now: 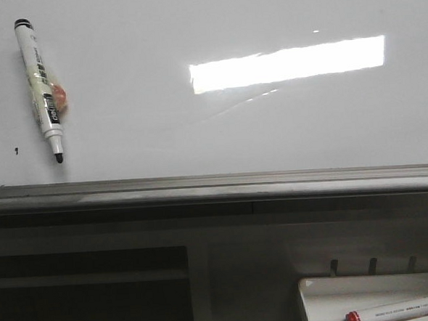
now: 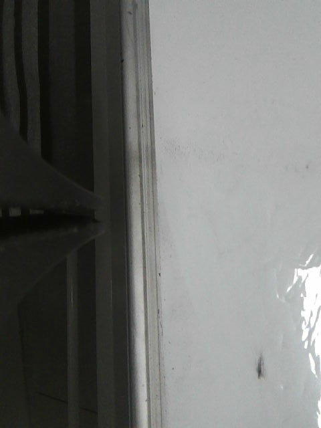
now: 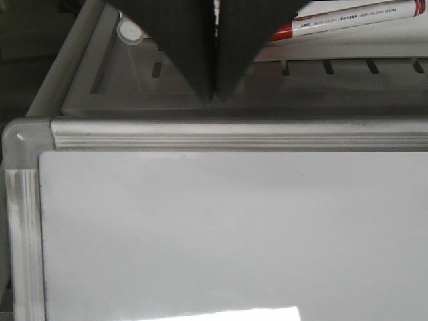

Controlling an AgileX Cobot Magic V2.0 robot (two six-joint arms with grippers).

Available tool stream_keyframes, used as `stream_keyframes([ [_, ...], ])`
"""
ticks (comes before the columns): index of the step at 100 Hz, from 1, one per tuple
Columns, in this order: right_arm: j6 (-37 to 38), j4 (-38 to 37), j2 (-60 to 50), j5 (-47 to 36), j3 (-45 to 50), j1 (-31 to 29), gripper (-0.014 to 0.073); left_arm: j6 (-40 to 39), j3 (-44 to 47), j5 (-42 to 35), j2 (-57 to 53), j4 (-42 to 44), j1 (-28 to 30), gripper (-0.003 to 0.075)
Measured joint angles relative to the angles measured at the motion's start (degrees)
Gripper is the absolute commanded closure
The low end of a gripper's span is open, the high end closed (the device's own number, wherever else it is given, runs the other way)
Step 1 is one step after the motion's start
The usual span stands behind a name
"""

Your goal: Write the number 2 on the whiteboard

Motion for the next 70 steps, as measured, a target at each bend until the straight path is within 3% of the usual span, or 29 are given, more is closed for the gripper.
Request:
stream_keyframes([
  [50,0.0,0.0,0.0,-0.2,0.0,0.0,0.0657,0.0,0.0,-0.3,0.0,1.3,0.0,0.0741],
  [59,0.0,0.0,0.0,-2.9,0.0,0.0,0.0657,0.0,0.0,-4.2,0.0,1.3,0.0,0.0741],
  [70,0.0,0.0,0.0,-12.0,0.0,0.0,0.0657,0.0,0.0,-14.9,0.0,0.2,0.0,0.0741],
])
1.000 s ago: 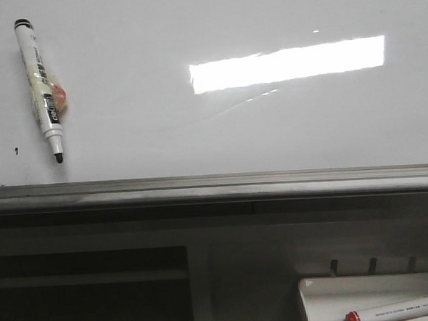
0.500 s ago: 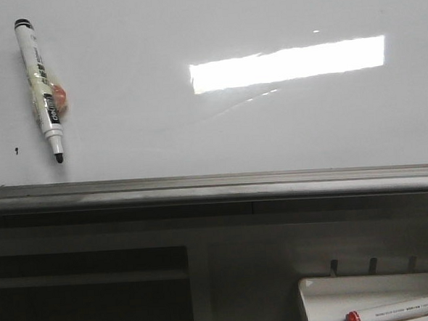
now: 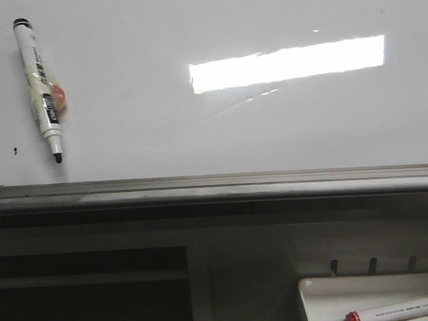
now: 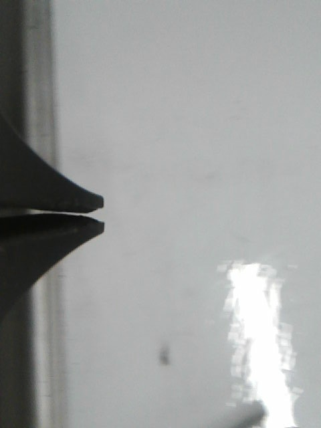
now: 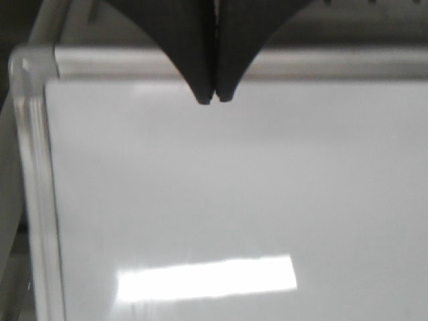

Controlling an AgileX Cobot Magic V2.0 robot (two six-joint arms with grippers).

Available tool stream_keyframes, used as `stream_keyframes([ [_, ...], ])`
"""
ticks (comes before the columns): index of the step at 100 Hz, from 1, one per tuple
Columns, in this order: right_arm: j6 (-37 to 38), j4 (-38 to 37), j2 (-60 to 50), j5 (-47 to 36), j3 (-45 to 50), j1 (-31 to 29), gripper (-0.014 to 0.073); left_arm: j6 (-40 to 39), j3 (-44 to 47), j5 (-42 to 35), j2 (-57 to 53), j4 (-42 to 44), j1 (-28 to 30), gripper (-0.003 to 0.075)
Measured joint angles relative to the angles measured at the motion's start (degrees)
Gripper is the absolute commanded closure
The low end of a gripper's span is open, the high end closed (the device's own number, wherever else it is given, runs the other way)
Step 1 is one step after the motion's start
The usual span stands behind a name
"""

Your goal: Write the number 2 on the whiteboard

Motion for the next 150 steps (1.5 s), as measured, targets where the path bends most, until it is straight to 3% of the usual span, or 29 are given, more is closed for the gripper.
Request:
stream_keyframes([
  [20,0.0,0.0,0.0,-17.1,0.0,0.0,0.0657,0.0,0.0,-14.8,0.0,-0.5,0.0,0.0741],
  [49,0.2,0.4,0.0,-25.4,0.0,0.0,0.0657,-0.4,0.0,-16.9,0.0,-1.8,0.0,0.0741],
  [56,2.7,1.7,0.0,-21.9,0.0,0.0,0.0657,-1.8,0.0,-16.7,0.0,-5.5,0.0,0.0741],
  [66,5.7,3.0,0.0,-10.0,-0.5,0.0,0.0657,-3.0,-0.3,-12.9,0.0,-8.8,0.0,0.0741],
  [94,7.1,6.2,2.4,17.4,-16.4,0.0,0.0654,-1.6,-14.1,12.2,6.1,-9.1,0.0,0.0741],
  [108,7.1,6.2,8.4,32.9,-25.0,0.0,0.0654,-0.8,-19.3,16.4,10.6,-9.0,0.0,0.074],
  [119,7.1,6.3,10.9,37.5,-27.5,0.0,0.0654,-0.7,-20.5,16.4,11.8,-9.0,0.0,0.072],
  [126,7.1,6.3,11.3,38.5,-27.8,0.0,0.0654,-0.7,-20.5,16.4,12.0,-9.0,0.0,0.063],
  [137,7.1,6.3,11.3,39.2,-27.8,0.0,0.0654,-0.7,-20.5,16.2,12.0,-8.8,0.0,0.038],
  [144,7.1,6.3,11.3,39.3,-27.8,0.0,0.0654,-0.7,-20.5,14.7,12.0,-9.1,0.0,0.0306],
  [150,7.1,6.4,11.3,39.3,-27.8,0.0,0.0654,-0.7,-20.5,12.3,12.0,-9.6,0.0,0.0303],
])
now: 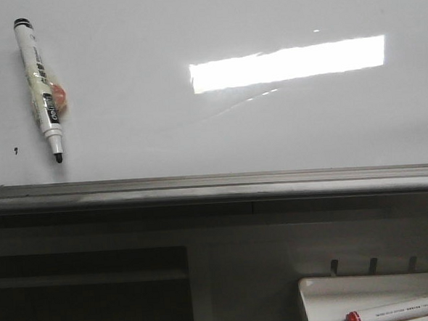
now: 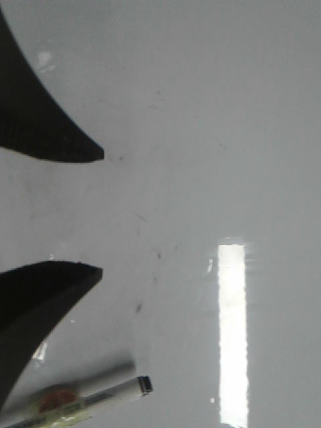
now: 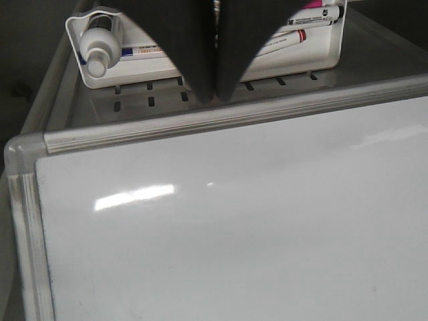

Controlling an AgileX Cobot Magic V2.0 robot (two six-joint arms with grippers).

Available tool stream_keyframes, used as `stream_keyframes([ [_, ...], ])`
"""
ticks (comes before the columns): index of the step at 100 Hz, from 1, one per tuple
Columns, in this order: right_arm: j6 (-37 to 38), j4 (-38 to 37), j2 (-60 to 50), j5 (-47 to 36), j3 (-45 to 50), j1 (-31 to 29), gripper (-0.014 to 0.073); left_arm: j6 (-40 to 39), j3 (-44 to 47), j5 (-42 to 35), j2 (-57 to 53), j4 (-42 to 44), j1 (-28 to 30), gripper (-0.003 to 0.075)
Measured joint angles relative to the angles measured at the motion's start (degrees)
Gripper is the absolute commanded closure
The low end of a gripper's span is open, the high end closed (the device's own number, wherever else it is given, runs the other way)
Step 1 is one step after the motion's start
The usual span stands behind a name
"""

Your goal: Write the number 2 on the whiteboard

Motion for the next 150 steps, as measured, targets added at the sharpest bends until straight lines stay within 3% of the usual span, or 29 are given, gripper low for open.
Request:
stream_keyframes([
  [29,0.1,3.7,0.0,0.0,0.0,0.0,0.0654,0.0,0.0,-6.2,0.0,-3.4,-1.8,0.0303],
  [57,-0.7,4.1,0.0,0.0,0.0,0.0,0.0654,3.1,0.0,-6.3,5.0,-4.9,-14.3,0.0303],
  [90,-3.7,4.1,0.0,-1.1,0.0,0.0,0.0654,3.6,0.0,-17.5,24.1,-5.2,-30.3,0.0303],
  [116,-3.8,4.0,0.0,-3.2,0.0,1.0,0.0654,3.6,0.0,-29.1,42.0,-13.4,-36.9,0.0303],
  [150,-3.8,3.5,0.0,-5.7,0.0,1.1,0.0654,3.6,-0.5,-41.0,54.6,-24.5,-44.4,0.0303],
])
